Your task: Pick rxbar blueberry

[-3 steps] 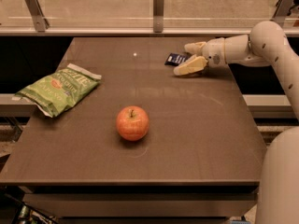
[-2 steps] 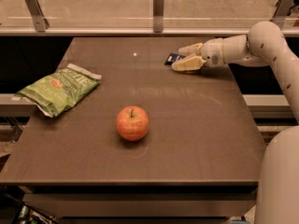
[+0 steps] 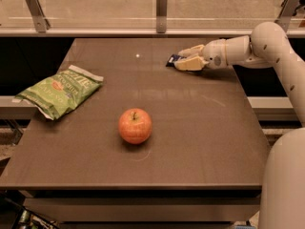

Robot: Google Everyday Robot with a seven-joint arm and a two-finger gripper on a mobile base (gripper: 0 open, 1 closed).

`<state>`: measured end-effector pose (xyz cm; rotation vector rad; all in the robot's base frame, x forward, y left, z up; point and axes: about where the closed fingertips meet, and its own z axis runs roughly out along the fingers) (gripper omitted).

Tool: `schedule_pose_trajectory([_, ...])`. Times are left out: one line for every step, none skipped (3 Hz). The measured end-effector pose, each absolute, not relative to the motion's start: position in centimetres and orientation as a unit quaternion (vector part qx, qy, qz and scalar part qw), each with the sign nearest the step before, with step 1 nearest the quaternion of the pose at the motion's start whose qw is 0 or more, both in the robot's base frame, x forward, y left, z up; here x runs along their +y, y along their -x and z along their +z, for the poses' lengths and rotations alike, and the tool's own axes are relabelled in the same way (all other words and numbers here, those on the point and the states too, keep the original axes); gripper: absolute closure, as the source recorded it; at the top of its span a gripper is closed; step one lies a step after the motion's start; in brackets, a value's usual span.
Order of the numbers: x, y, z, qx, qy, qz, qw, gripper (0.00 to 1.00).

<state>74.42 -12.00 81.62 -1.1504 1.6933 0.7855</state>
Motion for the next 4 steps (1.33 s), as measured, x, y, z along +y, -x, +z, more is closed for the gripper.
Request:
schedule_pose_trajectory([-11.7, -74.4, 81.5, 0.686, 0.468, 0.321, 0.456, 1.0])
schedule_pose_trajectory([-11.5, -74.4, 81.6, 0.687, 0.469, 0.32, 0.454, 1.0])
schedule_pose_trajectory([-11.0, -74.1, 82.6, 0.687, 0.473, 0.316, 0.452, 1.0])
schedule_pose_trajectory([-10.3, -73.6, 83.8, 0.679, 0.48, 0.323, 0.451, 1.0])
